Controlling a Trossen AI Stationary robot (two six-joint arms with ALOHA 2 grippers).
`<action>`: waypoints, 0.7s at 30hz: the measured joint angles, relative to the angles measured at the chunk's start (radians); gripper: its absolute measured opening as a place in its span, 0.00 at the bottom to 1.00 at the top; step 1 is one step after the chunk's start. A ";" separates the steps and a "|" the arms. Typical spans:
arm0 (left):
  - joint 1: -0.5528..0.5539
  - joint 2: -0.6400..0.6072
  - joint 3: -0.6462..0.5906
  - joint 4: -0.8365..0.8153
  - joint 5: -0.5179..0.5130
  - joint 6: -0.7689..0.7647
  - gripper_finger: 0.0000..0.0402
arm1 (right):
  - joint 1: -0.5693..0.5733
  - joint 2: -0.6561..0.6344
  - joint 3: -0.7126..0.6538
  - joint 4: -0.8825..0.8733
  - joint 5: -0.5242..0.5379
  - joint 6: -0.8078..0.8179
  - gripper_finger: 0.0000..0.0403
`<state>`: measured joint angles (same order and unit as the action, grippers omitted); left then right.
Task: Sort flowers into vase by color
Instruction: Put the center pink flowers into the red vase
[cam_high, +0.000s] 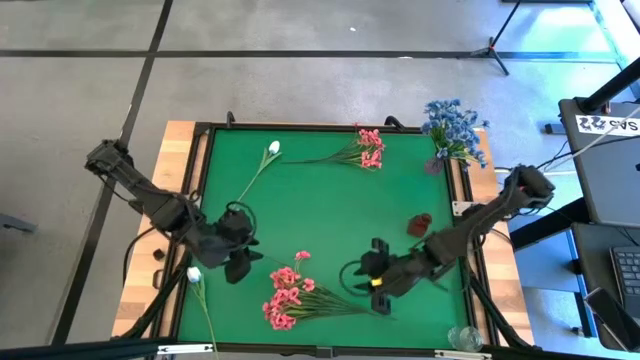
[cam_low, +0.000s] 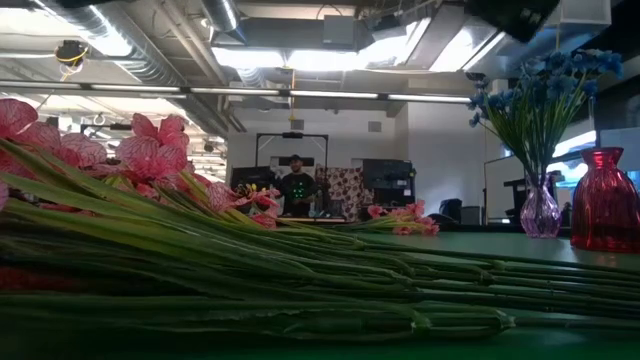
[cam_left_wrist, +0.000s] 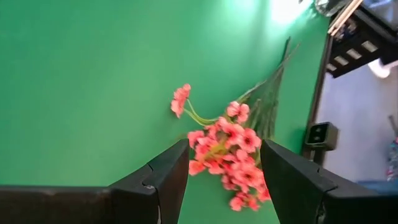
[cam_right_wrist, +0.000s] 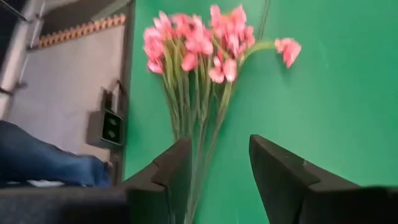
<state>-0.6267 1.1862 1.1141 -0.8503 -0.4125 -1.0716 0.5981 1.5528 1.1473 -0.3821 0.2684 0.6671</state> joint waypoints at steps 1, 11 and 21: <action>-0.018 0.000 0.000 -0.002 -0.012 -0.029 0.48 | 0.000 0.024 0.000 -0.001 0.000 -0.002 0.39; -0.076 0.006 0.000 -0.006 -0.121 -0.183 0.48 | 0.005 0.261 0.000 0.234 -0.007 -0.126 0.39; -0.076 0.006 0.000 -0.004 -0.219 -0.210 0.48 | 0.004 0.437 0.000 0.377 0.053 -0.152 0.39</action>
<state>-0.7025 1.1919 1.1141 -0.8543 -0.6316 -1.2814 0.6022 1.9901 1.1473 -0.0054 0.3209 0.5147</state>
